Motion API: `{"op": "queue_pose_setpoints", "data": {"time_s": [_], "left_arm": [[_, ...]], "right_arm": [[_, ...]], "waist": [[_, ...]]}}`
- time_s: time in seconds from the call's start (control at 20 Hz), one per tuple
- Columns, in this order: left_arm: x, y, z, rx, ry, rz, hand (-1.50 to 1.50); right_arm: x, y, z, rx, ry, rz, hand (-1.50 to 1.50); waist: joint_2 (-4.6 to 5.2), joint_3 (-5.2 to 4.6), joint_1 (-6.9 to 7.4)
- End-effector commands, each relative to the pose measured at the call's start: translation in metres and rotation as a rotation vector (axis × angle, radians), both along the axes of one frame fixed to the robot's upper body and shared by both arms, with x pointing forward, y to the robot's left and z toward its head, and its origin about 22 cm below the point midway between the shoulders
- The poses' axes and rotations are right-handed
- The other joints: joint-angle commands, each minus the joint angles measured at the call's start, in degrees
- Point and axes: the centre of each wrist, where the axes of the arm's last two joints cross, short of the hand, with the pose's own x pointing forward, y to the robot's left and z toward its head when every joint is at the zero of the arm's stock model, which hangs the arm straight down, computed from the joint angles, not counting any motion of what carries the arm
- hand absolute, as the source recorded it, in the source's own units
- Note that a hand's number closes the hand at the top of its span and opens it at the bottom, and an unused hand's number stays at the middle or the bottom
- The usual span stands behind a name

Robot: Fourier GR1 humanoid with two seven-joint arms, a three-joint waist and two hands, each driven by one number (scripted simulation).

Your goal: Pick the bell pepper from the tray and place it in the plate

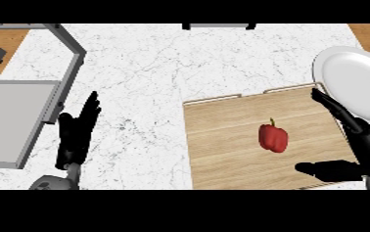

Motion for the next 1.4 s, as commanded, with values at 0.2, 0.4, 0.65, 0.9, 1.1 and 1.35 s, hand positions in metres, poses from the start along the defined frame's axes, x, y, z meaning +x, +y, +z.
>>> {"op": "queue_pose_setpoints", "data": {"time_s": [0.2,0.4,0.65,0.9,1.1,1.35], "left_arm": [[-0.006,-0.007,0.005,0.012,0.003,-0.015,0.00],[-0.011,-0.007,-0.007,0.017,-0.001,-0.006,0.00],[0.003,0.019,0.007,-0.019,-0.009,-0.009,0.00],[-0.002,0.004,0.009,0.010,0.012,0.000,0.00],[-0.016,-0.017,0.010,-0.008,0.016,-0.004,0.00],[0.024,-0.010,0.009,-0.013,0.007,0.002,0.00]], "right_arm": [[0.005,0.003,0.044,-0.334,0.215,0.082,-1.50],[0.030,0.023,0.072,-0.383,0.285,0.149,-1.50],[0.031,0.040,0.051,-0.403,0.346,0.133,-1.50],[0.024,0.029,0.037,-0.407,0.354,0.142,-1.50],[0.020,0.043,0.011,-0.419,0.371,0.176,-1.50],[0.044,0.041,0.017,-0.425,0.356,0.179,-1.50]], "waist": [[-0.05,-0.05,0.37],[0.08,-0.06,0.69],[0.07,-0.01,0.24],[0.03,0.00,0.04],[0.02,0.02,0.15],[0.12,0.00,0.01]]}}
